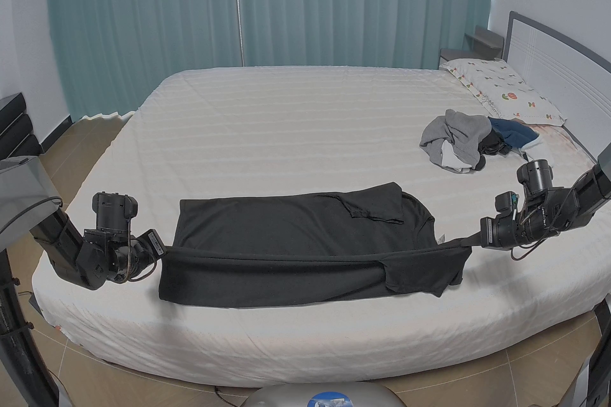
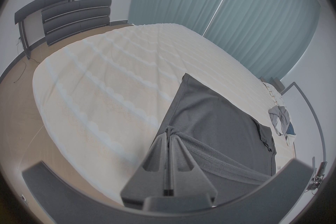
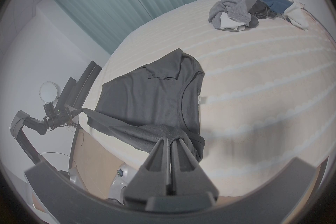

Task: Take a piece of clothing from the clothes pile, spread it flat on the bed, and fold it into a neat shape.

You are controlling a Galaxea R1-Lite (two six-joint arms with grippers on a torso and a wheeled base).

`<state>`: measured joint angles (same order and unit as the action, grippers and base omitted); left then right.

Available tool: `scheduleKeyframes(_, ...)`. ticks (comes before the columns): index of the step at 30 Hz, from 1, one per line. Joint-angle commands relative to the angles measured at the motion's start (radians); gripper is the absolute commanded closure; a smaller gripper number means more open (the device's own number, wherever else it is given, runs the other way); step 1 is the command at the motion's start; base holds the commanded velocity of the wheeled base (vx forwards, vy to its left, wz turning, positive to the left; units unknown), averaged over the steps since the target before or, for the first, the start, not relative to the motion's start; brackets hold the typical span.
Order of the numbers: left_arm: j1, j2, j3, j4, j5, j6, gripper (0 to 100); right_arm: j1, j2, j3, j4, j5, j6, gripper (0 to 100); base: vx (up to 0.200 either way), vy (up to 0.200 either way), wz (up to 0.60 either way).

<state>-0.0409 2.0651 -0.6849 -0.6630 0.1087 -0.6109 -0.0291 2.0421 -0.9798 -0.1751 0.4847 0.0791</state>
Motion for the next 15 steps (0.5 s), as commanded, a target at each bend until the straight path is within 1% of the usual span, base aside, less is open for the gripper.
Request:
scheduleKeyframes(1,-0.001,0.023,-0.015,0.000,0.000,-0.001,100,-0.002,0.020,0.004,-0.001,0.002,-0.004,100,0.000,0.000,0.00)
scheduleKeyframes(9,-0.001,-0.042,0.053,0.003,-0.001,0.003,100,-0.015,-0.109,0.119,-0.001,0.015,-0.013,100,0.000,0.000,0.00)
scheduleKeyframes(13,-0.002,-0.115,0.119,0.005,-0.001,0.016,100,-0.028,-0.195,0.251,-0.001,0.015,-0.062,100,0.000,0.000,0.00)
scheduleKeyframes(15,-0.001,-0.131,0.136,0.005,-0.001,0.033,100,-0.029,-0.214,0.285,-0.001,0.015,-0.079,100,0.000,0.000,0.00)
